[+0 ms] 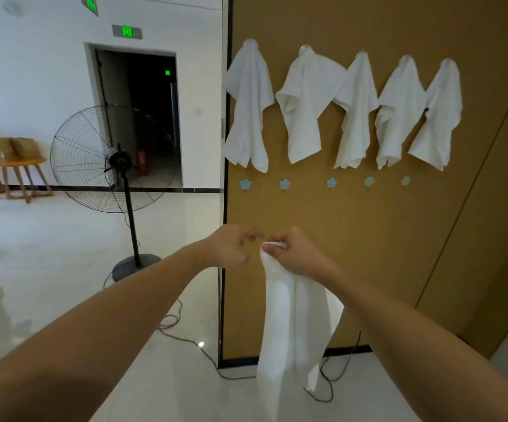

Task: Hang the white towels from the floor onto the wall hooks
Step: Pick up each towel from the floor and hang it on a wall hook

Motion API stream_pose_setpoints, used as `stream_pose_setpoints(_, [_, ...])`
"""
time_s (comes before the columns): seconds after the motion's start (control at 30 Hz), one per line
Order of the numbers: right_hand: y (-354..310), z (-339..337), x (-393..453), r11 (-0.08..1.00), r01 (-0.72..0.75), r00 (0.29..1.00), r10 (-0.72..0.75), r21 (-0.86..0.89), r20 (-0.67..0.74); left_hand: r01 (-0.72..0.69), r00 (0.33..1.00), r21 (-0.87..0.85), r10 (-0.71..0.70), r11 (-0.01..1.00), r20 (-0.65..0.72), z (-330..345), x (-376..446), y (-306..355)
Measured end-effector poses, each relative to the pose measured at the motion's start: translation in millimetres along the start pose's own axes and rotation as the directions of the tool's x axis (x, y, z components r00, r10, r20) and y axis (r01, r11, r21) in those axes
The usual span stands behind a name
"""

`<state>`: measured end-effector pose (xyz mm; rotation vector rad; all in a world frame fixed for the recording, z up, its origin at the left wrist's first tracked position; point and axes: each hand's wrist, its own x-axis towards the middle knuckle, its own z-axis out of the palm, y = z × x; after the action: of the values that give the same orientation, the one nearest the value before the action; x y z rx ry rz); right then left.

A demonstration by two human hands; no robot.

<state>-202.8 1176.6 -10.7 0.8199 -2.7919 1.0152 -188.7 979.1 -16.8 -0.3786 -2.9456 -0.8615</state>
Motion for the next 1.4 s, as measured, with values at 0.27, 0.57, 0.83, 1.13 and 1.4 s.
stream_pose_setpoints(0.27, [21.4,31.4,109.5,0.987,0.043,0.990,-0.063,0.154,0.129,-0.006,0.998,-0.255,0.021,0.967,0.055,-11.8,71.2,-62.2])
stream_pose_setpoints(0.57, [85.8,45.5,258.7,0.937,0.071,0.976,-0.137,0.342,0.172,0.190,0.981,-0.532,-0.178,0.825,0.075,-17.4,201.7,-144.9])
stream_pose_setpoints(0.83, [157.9,63.1,387.8,0.937,0.006,0.989,-0.058,0.351,0.137,0.329,0.911,-0.521,-0.409,0.788,-0.044,-22.1,308.6,-197.2])
stream_pose_setpoints(1.13, [210.5,89.4,463.6,0.992,-0.033,0.999,0.033,0.124,-0.002,0.389,0.845,-0.319,-0.473,0.864,-0.251,-13.5,380.9,-248.6])
stream_pose_setpoints(1.4, [208.7,101.6,489.8,0.974,0.090,0.922,-0.003,0.206,-0.387,0.191,0.791,-0.103,-0.215,0.976,-0.573,-17.4,412.6,-265.5])
